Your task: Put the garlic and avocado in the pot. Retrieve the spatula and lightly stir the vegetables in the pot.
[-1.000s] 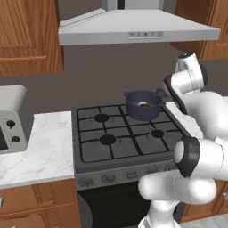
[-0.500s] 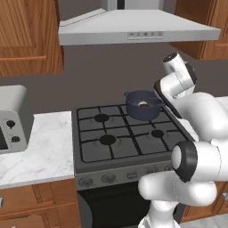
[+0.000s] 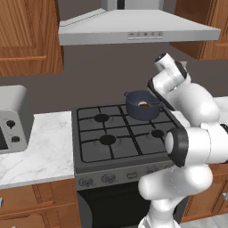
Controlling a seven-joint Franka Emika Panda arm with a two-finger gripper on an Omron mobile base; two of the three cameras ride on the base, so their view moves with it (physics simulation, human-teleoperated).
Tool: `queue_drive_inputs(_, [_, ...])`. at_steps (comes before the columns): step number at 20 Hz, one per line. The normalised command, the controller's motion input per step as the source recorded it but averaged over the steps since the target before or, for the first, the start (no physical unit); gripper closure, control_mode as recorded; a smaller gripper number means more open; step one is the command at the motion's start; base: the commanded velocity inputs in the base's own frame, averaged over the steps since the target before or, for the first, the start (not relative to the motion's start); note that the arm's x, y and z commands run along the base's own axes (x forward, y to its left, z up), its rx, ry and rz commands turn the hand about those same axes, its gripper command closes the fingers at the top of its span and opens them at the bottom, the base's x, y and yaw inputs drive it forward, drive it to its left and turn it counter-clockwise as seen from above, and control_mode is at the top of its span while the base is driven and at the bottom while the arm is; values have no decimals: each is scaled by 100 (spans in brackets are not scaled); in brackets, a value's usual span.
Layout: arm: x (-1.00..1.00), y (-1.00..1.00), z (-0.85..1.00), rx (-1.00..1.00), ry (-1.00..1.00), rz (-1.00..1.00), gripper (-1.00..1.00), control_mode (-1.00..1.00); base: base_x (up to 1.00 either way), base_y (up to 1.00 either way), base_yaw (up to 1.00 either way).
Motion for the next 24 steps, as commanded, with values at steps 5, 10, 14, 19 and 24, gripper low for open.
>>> queue_drive_inputs(5, [33,0,0,0,5,0,100,-100,0,0,0])
queue_drive_inputs(10, [30,0,0,0,3,0,100,-100,0,0,0])
queue_drive_inputs(14, [28,0,-4,0,8,0,100,-100,0,0,0])
queue_drive_inputs(19, [25,0,-14,-1,17,0,100,-100,0,0,0])
queue_drive_inputs(24, [16,0,-13,-4,18,0,100,-100,0,0,0])
